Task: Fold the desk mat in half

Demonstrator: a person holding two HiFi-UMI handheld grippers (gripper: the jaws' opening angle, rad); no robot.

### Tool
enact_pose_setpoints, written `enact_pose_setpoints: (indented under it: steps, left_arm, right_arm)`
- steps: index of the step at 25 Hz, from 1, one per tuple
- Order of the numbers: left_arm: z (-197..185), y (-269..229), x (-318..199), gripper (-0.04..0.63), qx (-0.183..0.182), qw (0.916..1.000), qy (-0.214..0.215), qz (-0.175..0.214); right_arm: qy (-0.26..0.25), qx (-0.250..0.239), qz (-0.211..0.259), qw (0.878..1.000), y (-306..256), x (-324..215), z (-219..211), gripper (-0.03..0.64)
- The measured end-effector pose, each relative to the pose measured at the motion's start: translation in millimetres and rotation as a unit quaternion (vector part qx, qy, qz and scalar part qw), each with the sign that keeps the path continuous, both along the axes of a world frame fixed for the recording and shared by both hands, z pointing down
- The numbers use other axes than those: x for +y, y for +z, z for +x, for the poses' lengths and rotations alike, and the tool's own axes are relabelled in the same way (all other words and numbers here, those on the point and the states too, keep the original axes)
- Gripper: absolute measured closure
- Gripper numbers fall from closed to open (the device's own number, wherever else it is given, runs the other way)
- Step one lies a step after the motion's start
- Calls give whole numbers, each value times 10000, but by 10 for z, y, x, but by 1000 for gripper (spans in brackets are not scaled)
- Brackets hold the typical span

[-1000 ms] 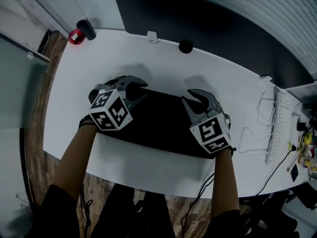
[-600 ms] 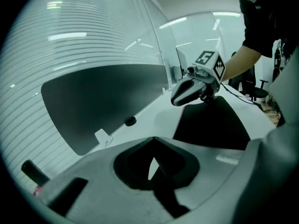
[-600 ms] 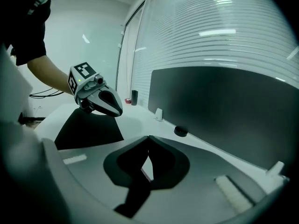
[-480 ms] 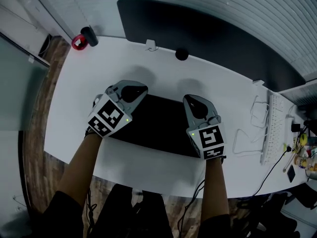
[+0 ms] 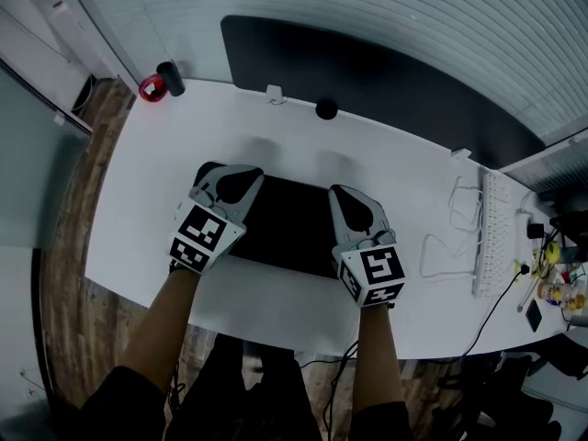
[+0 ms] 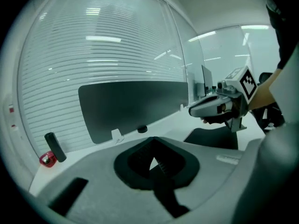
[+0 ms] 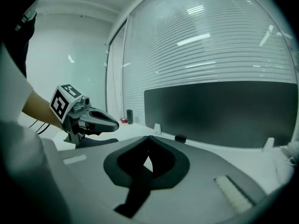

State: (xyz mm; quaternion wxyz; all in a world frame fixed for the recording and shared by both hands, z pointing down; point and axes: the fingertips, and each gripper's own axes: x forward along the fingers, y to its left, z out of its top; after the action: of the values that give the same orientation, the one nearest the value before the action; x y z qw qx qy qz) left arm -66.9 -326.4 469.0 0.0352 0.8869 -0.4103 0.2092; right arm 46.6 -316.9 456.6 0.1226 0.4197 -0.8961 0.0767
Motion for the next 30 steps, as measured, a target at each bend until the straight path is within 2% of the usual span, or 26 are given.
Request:
enact_pose_setpoints:
  steps: [2, 8, 12, 23, 30]
  left_arm:
    - [-12, -75, 84, 598, 159, 9998, -91, 55]
    - [39, -376, 362, 598, 205, 9990, -187, 340]
    - [49, -502, 552, 597, 234, 9982, -280, 467]
    - [0, -742, 898, 598, 313, 9962, -564, 583]
    - [-75, -907, 1048, 598, 321, 9946, -728, 660]
  right_arm:
    - [104, -46, 48, 9999, -51, 105, 17, 609]
    - [298, 51, 213, 9993, -228, 423, 42, 607]
    - [418, -75, 326, 9986, -362, 596, 29, 607]
    - [469, -9, 518, 9976, -640, 917, 40, 608]
    - [716, -75, 497, 9962, -812, 1009, 160, 608]
